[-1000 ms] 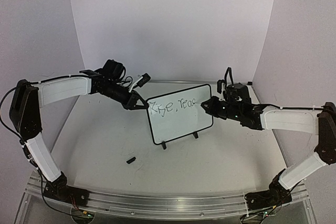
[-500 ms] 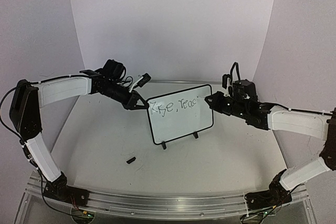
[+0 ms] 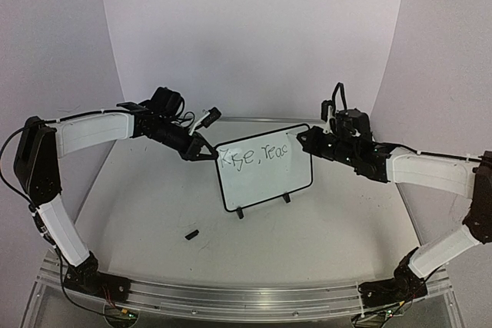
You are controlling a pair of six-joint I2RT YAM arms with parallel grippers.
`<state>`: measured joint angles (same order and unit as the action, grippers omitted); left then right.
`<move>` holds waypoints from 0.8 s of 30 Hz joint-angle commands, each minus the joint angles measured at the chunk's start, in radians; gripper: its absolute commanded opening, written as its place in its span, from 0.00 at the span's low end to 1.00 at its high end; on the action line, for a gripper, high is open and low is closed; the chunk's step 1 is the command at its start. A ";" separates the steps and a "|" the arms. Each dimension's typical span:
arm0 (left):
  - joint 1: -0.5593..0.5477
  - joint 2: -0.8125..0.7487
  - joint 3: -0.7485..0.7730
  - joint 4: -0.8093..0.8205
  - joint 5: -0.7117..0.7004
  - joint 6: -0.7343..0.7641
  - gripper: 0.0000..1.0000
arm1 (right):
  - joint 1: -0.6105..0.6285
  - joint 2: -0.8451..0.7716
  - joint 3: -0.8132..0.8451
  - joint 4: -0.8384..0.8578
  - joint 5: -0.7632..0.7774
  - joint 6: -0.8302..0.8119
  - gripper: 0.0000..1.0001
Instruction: Write a sentence on the whiteboard
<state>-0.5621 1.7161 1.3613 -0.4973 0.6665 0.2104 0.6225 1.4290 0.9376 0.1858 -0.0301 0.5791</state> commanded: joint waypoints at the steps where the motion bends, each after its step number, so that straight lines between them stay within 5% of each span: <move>1: -0.018 0.033 -0.002 -0.094 -0.067 0.054 0.00 | -0.004 0.020 0.036 0.015 0.028 -0.018 0.00; 24: -0.026 0.033 -0.002 -0.095 -0.070 0.055 0.00 | -0.004 0.014 -0.096 0.006 0.019 0.054 0.00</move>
<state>-0.5629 1.7161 1.3613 -0.4976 0.6605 0.2096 0.6224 1.4418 0.8442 0.1844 -0.0200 0.6214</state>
